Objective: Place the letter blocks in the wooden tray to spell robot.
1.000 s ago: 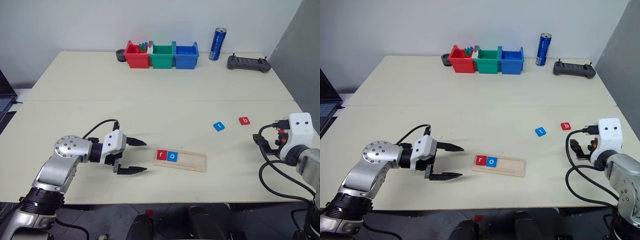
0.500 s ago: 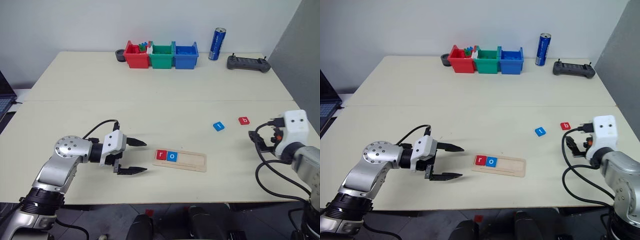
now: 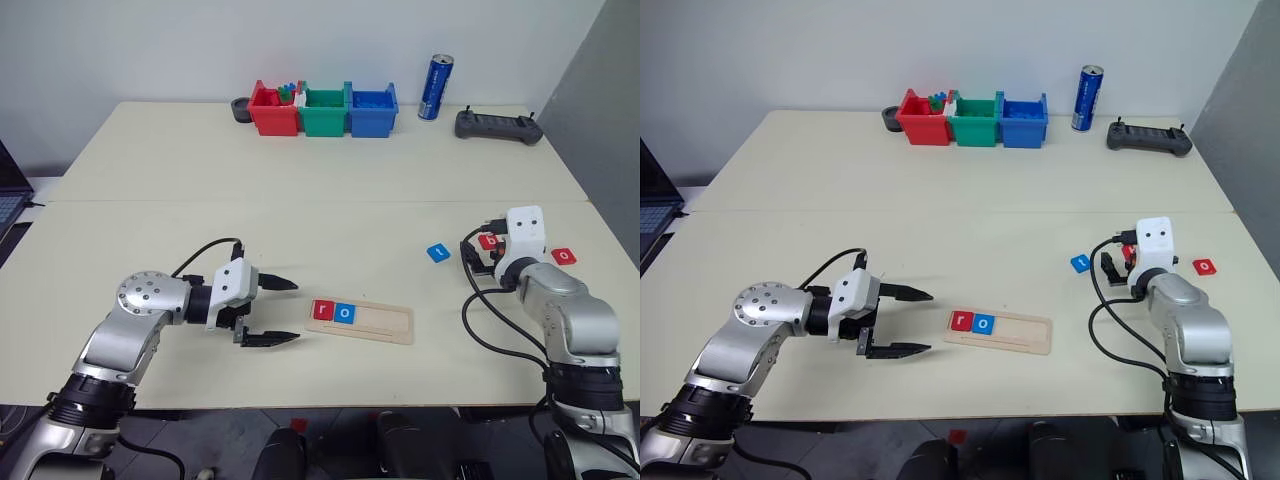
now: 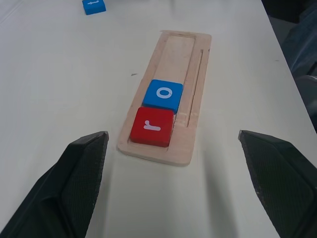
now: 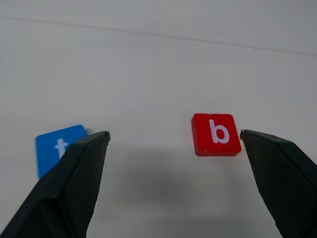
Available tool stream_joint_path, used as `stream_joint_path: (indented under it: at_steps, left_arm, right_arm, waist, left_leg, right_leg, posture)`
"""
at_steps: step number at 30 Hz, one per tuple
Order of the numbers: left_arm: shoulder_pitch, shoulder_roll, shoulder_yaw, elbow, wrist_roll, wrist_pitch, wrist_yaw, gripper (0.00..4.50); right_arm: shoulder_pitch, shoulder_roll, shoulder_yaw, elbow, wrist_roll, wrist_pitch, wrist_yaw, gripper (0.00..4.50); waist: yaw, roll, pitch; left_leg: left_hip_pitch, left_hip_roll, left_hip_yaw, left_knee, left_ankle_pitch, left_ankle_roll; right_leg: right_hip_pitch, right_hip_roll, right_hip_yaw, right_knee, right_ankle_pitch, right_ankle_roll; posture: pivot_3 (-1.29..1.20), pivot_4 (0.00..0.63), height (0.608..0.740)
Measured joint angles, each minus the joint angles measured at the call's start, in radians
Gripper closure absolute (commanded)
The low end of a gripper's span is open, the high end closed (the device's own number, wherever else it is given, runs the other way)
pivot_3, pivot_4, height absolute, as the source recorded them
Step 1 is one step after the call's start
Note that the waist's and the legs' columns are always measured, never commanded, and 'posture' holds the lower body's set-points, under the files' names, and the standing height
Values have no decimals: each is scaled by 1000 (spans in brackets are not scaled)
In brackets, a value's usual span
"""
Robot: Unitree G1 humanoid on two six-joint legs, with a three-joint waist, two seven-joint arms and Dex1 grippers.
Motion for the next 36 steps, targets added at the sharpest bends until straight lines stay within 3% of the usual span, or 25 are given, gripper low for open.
stream_joint_path:
  at_steps: [10,18,27,31,36]
  left_arm:
    - [1,0,0,-2,0,1,15,50]
    - [-1,1,0,-19,0,12,20,50]
    - [-1,1,-1,-45,0,31,32,0]
    - [7,2,0,-49,-1,32,37,0]
    - [26,5,5,-50,-2,29,39,0]
  right_arm:
    - [-70,3,10,294,-42,-211,19,0]
    - [-128,0,-26,394,-17,-207,44,0]
    - [-127,-1,-34,400,1,-198,51,3045]
    - [-27,-29,-19,241,2,-149,74,3054]
    - [227,-15,-5,-208,51,63,76,3054]
  waist:
    - [-5,0,0]
    - [-6,0,0]
    - [5,-1,-1]
    - [10,-1,-1]
    - [6,0,0]
  left_leg:
    - [0,0,0,0,0,0]
    - [1,0,0,1,0,0]
    - [1,0,-1,1,0,0]
    - [0,-1,-2,0,0,0]
    - [0,0,-3,-1,-1,1]
  right_leg:
    - [0,0,0,0,0,0]
    - [1,0,0,1,0,0]
    - [2,0,0,0,0,0]
    - [2,0,-2,0,0,0]
    - [0,0,-2,1,-2,-2]
  posture:
    - [0,150,740]
    - [0,150,740]
    - [0,150,740]
    - [0,150,740]
    - [0,150,740]
